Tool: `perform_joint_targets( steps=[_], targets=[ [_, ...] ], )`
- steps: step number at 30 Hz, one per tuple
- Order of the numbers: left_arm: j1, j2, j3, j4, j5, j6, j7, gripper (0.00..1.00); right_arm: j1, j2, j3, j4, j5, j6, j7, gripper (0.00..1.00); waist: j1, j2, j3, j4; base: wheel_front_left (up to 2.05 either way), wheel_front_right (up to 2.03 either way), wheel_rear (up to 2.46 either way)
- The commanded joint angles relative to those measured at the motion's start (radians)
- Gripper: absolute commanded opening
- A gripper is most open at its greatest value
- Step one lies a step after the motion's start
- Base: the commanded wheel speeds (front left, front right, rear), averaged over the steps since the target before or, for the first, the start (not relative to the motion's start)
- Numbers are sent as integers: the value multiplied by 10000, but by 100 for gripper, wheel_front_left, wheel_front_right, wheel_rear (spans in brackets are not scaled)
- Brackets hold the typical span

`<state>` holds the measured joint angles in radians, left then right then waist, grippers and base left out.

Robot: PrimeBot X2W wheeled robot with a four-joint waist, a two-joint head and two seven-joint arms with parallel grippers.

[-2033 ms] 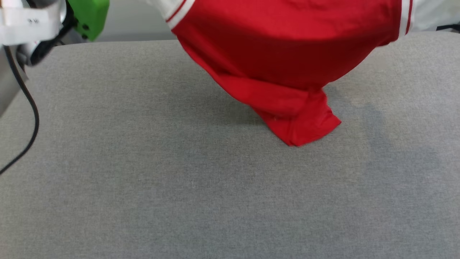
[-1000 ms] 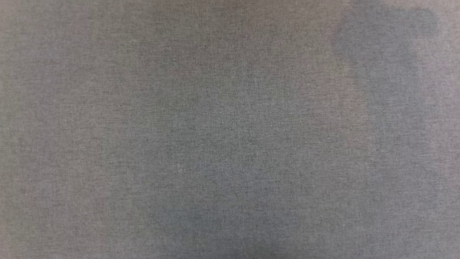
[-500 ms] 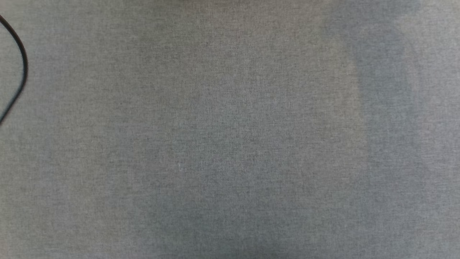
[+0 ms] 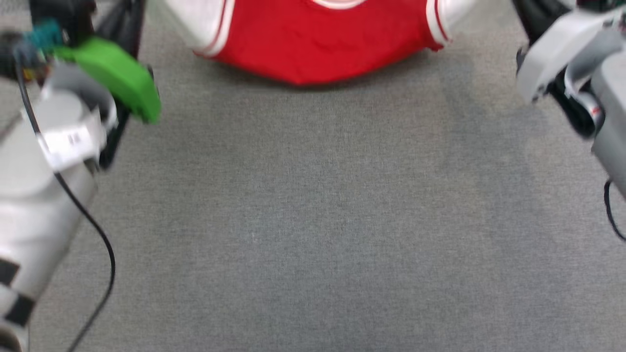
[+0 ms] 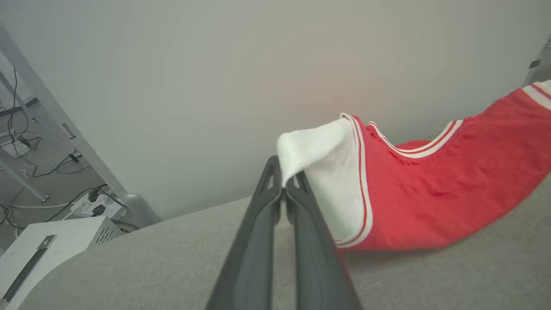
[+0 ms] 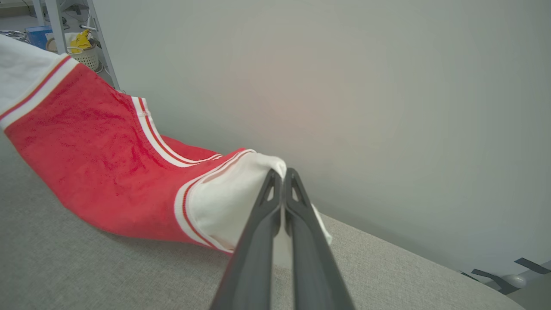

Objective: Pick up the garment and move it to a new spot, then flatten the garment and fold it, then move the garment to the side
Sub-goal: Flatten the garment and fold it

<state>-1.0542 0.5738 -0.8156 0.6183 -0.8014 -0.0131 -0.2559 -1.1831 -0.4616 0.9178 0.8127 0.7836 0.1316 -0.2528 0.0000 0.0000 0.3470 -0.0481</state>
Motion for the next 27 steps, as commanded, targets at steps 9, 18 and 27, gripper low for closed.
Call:
perform_joint_targets(
  steps=[9, 18, 27],
  targets=[
    [5191, 211, 1468, -2028, 225, 666, -57, 0, 3522, -872, -328, -1690, -81, -9, -88, 0, 0, 0, -1699, 21, 0, 0, 0],
    [8520, 4, 2507, -2426, 396, 1055, -58, 0, 6766, -1497, -1259, -2558, -493, -9, -89, 0, 0, 0, -2416, -129, 0, 0, 0],
    [10861, -315, 3803, -2816, 626, 1459, -58, 0, 9928, -1688, -2781, -3473, -828, -9, -54, 0, 0, 0, -2851, -106, 0, 0, 0]
  ],
)
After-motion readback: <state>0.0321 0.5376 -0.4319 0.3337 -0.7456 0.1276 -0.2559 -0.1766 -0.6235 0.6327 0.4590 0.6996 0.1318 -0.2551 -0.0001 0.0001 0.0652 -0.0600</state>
